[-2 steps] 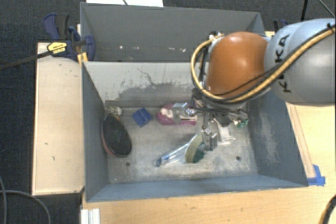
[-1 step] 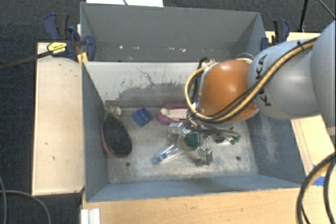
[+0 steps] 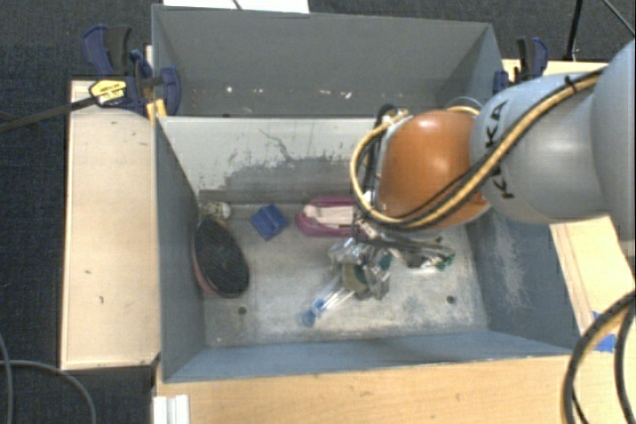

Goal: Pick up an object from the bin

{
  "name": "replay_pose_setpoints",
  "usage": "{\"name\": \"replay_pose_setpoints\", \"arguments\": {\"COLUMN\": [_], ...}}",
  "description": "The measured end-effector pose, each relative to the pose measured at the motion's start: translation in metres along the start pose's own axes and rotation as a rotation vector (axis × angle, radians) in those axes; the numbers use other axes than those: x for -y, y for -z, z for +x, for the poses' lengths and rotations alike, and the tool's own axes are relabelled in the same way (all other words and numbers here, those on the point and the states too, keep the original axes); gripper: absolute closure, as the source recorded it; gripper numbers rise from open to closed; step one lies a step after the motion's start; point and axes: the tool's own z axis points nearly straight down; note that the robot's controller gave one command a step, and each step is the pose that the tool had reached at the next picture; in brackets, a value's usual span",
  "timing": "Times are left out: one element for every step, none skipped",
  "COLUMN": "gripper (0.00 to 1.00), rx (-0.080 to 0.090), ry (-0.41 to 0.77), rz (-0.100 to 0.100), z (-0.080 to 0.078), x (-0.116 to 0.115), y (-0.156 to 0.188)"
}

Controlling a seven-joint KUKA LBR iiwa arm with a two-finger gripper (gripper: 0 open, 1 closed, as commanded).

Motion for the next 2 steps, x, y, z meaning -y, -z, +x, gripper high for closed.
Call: {"name": "replay_pose_setpoints", "arguments": {"gripper": [1.00,1.00], "rx": [0.006,0.007], "ry": [-0.010,-0.063], "rz": [0.005,0.006], "z": [0.006,0.011], "x": [-0.009,-0.018], "y": [0.111,0.205]}}
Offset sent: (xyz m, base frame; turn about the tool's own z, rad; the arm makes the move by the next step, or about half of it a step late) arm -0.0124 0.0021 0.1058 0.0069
